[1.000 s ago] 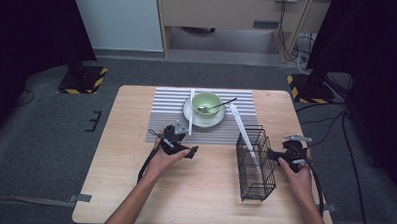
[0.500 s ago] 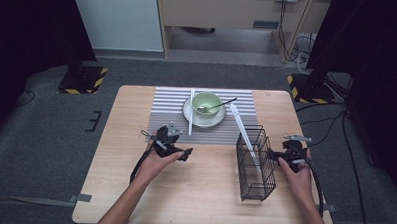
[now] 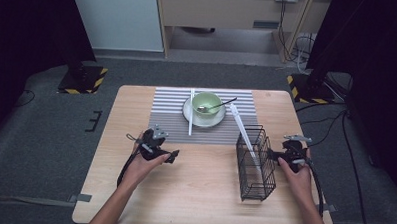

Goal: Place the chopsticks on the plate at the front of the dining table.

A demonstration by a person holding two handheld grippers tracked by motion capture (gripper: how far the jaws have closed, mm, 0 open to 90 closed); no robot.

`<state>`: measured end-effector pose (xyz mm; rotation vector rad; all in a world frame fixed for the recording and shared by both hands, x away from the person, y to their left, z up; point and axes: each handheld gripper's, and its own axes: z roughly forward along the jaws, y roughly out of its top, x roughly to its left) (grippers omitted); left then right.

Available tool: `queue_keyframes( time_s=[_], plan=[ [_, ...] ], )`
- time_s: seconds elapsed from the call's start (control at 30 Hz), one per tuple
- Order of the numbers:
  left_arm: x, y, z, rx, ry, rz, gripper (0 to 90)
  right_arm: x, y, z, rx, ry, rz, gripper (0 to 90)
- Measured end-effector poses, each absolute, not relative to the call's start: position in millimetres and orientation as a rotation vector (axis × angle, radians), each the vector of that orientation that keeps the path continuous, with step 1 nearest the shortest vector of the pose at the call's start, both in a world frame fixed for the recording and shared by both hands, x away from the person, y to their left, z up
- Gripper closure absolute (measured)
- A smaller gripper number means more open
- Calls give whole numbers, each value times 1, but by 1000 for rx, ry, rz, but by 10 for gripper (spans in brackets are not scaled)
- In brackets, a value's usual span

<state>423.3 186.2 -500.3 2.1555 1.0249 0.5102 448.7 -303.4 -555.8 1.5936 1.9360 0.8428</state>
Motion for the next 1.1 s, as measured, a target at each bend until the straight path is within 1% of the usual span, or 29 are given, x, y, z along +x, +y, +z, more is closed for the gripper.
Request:
queue_keyframes(
  time_s=[0.4,0.67,0.87,1.1],
  plan=[
    [416,209,-514,2170,1051,502,58,449,-303,-556,1593,1936,843,24],
    [403,218,-520,2187,1063,476,52,449,-303,-556,1595,1935,842,24],
    [397,220,-530,2200,1114,468,49,449,-303,-556,1598,1933,841,24],
    [394,218,-538,2153,1154,461,46,449,-303,-556,1598,1933,841,24]
  ],
)
